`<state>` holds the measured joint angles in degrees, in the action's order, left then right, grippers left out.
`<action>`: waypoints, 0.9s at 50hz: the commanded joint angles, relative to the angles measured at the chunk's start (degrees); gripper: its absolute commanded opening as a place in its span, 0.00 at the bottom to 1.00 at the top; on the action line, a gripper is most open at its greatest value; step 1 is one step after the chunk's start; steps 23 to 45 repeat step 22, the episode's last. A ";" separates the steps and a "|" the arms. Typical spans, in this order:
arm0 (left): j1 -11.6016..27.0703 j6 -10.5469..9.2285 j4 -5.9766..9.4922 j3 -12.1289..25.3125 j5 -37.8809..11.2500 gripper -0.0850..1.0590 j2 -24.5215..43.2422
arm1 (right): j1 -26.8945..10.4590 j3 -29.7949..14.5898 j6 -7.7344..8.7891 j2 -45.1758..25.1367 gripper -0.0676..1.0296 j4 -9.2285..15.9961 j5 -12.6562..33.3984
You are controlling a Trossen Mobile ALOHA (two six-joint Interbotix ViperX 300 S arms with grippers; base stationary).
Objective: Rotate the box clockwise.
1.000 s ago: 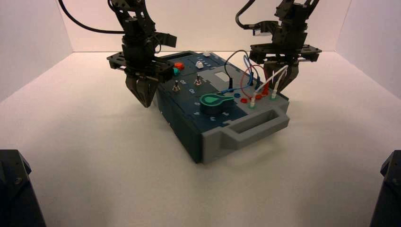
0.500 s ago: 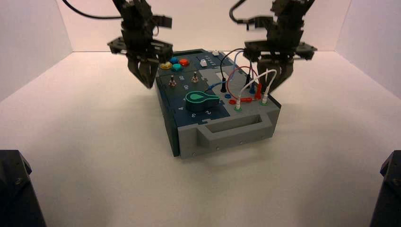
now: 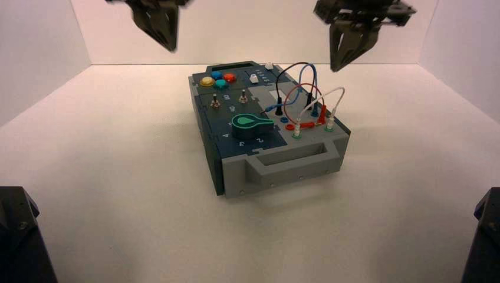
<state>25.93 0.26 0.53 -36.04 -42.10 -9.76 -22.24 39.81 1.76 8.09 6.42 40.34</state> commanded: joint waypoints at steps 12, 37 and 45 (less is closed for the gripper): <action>-0.35 -0.70 0.00 -4.22 0.00 0.05 -17.75 | -0.79 4.92 0.18 12.66 0.04 -0.09 -3.52; -0.35 -0.62 -0.09 -4.83 0.53 0.05 -17.67 | -0.88 5.54 0.18 13.10 0.04 0.00 -4.92; -0.35 -0.62 -0.09 -4.83 0.53 0.05 -17.67 | -0.88 5.54 0.18 13.10 0.04 0.00 -4.92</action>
